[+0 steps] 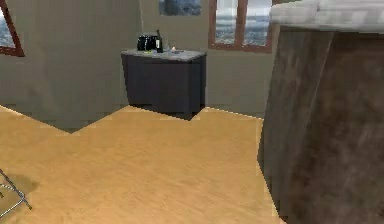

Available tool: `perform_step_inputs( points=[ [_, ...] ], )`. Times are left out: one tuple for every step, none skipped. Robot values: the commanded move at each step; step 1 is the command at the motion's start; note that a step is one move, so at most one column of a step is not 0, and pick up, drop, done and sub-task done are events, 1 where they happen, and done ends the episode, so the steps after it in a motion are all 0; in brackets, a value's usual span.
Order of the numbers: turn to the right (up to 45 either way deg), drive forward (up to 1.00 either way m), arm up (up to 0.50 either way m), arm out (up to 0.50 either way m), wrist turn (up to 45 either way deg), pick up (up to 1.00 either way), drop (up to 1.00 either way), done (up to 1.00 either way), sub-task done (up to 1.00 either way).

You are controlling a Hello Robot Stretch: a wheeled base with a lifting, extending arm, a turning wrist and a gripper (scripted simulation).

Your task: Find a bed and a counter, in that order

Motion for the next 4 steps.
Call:
perform_step_inputs(
  points=[
    [0.0,0.75,0.00,0.00,0.0,0.00,0.00,0.00,0.00],
    [45.0,0.00,0.00,0.00,0.0,0.00,0.00,0.00,0.00],
    [21.0,0.00,0.00,0.00,0.0,0.00,0.00,0.00,0.00],
    [0.0,0.00,0.00,0.00,0.0,0.00,0.00,1.00,0.00]
  ],
)
